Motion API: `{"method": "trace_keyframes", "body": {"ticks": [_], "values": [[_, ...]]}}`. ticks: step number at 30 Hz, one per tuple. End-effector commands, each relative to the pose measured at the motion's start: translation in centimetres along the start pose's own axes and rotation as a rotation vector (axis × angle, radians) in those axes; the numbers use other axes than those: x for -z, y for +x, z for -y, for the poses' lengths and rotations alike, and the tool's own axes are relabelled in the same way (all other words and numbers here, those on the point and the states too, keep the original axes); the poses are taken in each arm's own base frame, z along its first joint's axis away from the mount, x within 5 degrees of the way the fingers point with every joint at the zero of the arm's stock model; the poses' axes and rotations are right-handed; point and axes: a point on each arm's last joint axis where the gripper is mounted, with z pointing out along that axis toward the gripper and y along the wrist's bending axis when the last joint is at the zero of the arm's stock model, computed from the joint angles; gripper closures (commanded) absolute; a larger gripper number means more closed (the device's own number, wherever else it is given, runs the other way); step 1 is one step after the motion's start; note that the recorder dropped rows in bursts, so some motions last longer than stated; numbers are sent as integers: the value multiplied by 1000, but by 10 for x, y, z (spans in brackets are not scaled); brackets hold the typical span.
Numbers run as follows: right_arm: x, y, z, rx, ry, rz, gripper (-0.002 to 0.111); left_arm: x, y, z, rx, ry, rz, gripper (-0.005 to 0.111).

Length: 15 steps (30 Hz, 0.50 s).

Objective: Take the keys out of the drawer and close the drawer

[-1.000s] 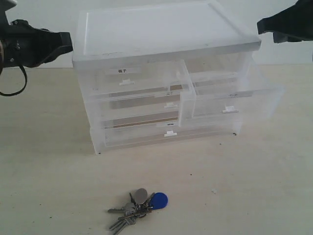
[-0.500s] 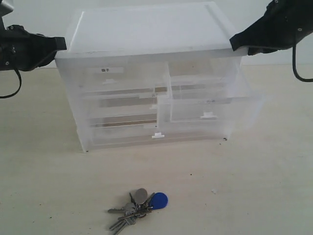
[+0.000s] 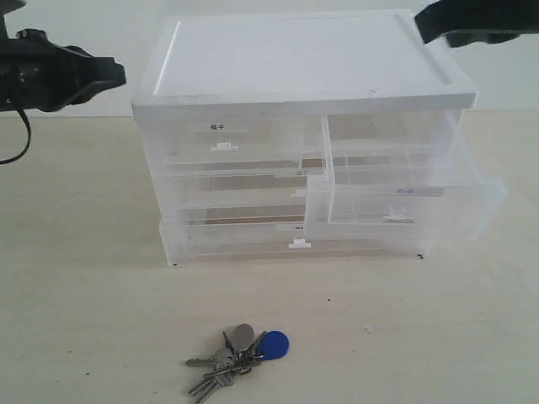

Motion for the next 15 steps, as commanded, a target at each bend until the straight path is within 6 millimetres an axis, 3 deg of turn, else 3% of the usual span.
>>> {"method": "trace_keyframes", "body": {"ticks": [1, 4, 7, 15], "values": [[-33, 20, 30, -86, 238, -75, 108, 21, -10, -2, -15, -35, 44, 102], [-65, 32, 35, -153, 192, -106, 108, 24, -6, -1, -37, -42, 35, 102], [-89, 37, 26, -153, 125, -136, 108, 22, 0, -3, -35, -44, 18, 102], [-85, 29, -4, -118, -13, -110, 108, 11, 12, -8, -28, -20, -24, 102]]}}
